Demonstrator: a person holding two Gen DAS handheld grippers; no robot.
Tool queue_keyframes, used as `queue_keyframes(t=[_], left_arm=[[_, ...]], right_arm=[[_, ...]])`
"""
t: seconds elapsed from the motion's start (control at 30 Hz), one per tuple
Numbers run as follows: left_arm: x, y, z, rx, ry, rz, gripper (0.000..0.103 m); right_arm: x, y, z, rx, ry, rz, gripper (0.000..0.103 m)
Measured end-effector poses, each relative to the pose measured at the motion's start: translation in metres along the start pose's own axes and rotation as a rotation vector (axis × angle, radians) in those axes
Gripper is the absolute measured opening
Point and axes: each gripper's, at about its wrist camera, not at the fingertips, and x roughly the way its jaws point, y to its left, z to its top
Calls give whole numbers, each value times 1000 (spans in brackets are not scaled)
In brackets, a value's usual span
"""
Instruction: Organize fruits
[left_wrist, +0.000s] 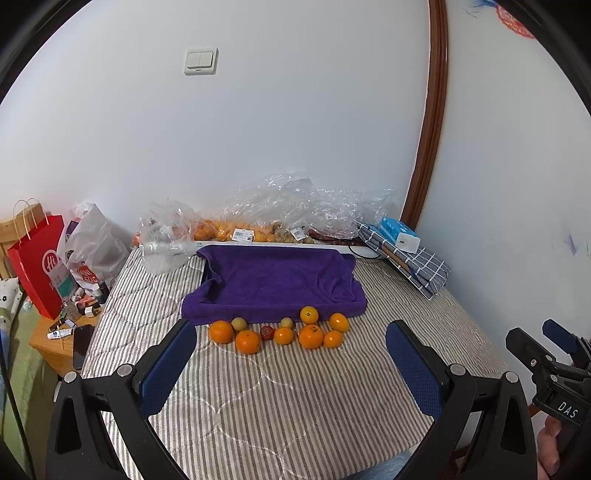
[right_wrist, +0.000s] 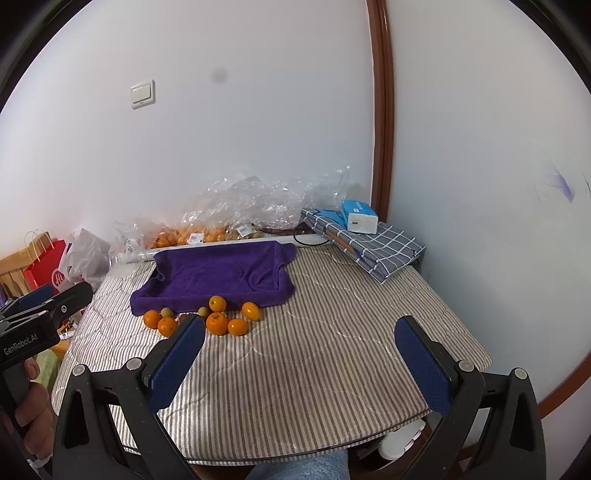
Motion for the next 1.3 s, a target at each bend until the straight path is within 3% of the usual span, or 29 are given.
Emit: queue_keyframes(t=[1.3], left_arm=[[3, 7, 3, -17, 3, 7, 103]], right_arm=[[3, 15, -5, -11, -5, 35, 101]])
